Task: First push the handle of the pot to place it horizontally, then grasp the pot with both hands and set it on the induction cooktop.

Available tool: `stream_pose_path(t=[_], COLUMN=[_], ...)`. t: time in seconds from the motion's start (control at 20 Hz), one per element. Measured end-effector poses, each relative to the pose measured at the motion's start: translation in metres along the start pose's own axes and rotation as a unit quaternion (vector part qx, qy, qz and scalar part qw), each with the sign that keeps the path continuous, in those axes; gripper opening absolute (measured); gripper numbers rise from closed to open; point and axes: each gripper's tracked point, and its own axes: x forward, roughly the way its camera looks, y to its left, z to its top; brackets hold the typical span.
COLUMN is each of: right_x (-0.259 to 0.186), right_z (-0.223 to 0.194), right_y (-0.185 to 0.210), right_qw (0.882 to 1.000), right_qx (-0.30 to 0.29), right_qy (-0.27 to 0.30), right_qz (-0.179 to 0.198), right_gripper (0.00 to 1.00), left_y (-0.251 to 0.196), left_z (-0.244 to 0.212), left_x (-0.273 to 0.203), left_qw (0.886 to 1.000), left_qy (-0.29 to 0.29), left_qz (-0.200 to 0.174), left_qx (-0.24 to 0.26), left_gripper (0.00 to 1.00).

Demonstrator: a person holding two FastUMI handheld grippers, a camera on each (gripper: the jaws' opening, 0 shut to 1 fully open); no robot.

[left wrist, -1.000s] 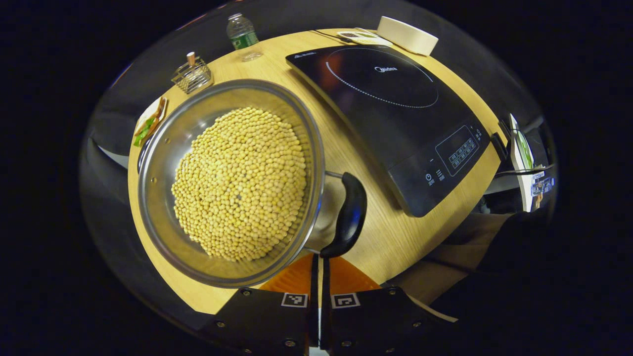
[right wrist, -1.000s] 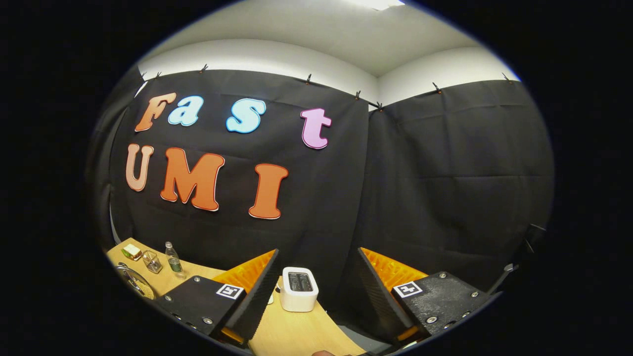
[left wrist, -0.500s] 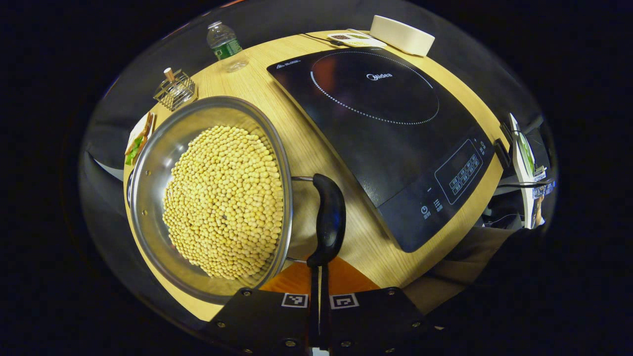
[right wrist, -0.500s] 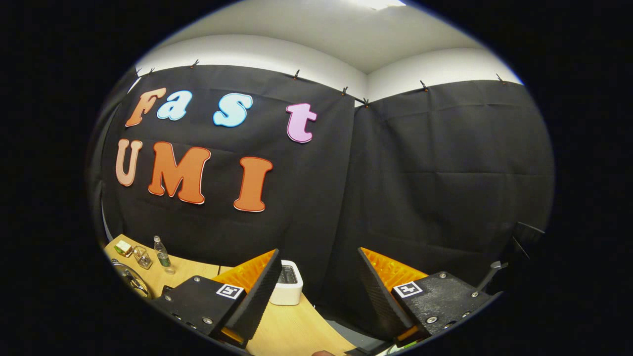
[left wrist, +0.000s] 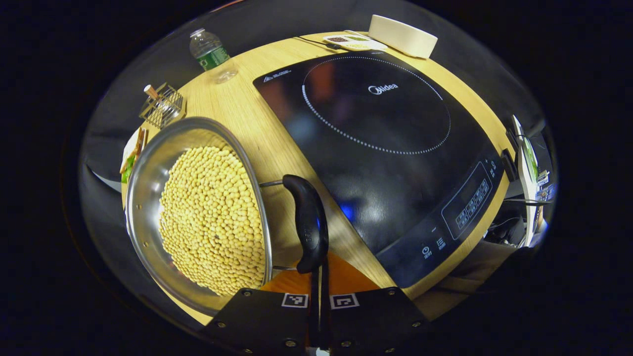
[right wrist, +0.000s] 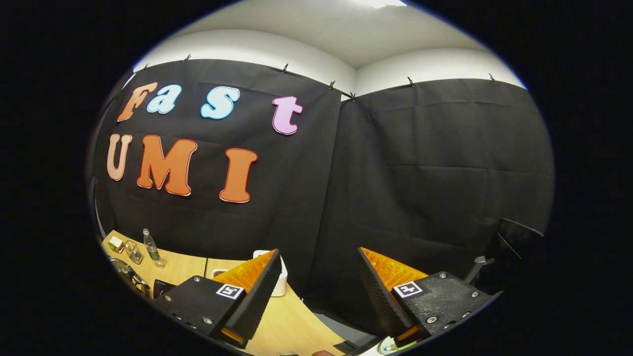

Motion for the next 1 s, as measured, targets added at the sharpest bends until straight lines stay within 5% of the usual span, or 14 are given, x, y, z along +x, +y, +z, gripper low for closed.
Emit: stream_pose_path(t=[0.3,0.6,1.0], right_x=[-0.004,-0.008,-0.016], right_z=[-0.007,-0.012,-0.025], right_y=[0.007,0.027,0.059], right_qw=[1.0,0.999,0.998], right_qx=[-0.003,-0.007,-0.009], right_qy=[0.013,0.028,0.041], right_qz=[0.0,0.016,0.049], right_gripper=[0.94,0.94,0.94], left_y=[0.005,0.009,0.019], left_z=[0.019,0.043,0.066], left_x=[0.006,0.006,0.012], left_qw=[1.0,0.996,0.993], left_qy=[-0.014,-0.036,-0.063], left_qz=[-0.004,-0.03,-0.016], left_qx=[-0.009,-0.077,-0.102], left_gripper=[0.02,0.01,0.01])
